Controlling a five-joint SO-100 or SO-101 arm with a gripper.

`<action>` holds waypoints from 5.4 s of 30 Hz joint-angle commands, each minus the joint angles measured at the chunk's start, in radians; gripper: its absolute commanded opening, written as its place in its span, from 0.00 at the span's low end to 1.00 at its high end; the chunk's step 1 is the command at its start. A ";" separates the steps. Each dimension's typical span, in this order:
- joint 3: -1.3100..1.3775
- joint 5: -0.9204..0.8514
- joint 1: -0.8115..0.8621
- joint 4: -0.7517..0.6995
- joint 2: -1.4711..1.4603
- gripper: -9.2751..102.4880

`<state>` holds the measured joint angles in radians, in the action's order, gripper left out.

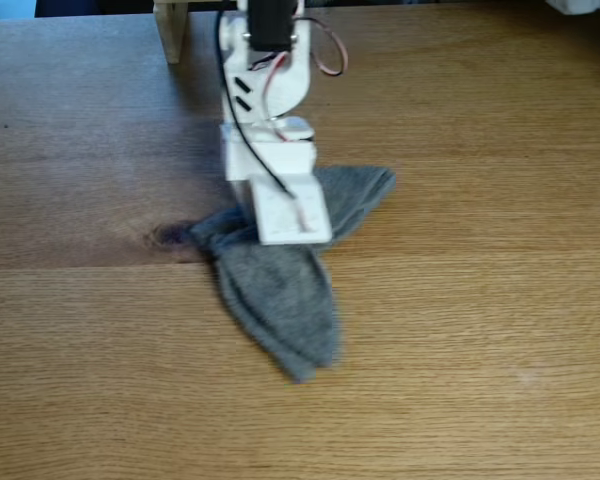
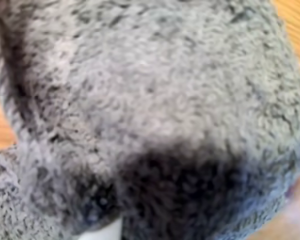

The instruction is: Clean the area in front of the robot

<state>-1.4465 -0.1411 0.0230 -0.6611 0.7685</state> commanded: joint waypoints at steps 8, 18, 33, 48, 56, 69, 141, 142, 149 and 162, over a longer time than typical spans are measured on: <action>-0.124 -0.115 -0.238 0.611 -0.018 0.08; 0.273 -0.245 -0.132 0.683 -0.388 0.08; 0.617 -0.262 0.057 0.506 -0.517 0.08; 0.617 -0.416 0.305 0.403 -0.548 0.08; 0.617 -0.276 0.419 -0.011 -0.310 0.08; 0.615 -0.032 0.160 -0.538 -0.029 0.08; -0.420 0.020 0.508 -0.333 0.902 0.08; -0.453 0.003 0.558 -0.324 0.913 0.08; -0.629 -0.094 0.813 -0.242 0.930 0.08; -0.854 -0.279 0.891 -0.089 0.822 0.35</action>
<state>-2.2994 -0.3973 0.9020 -0.8253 1.5892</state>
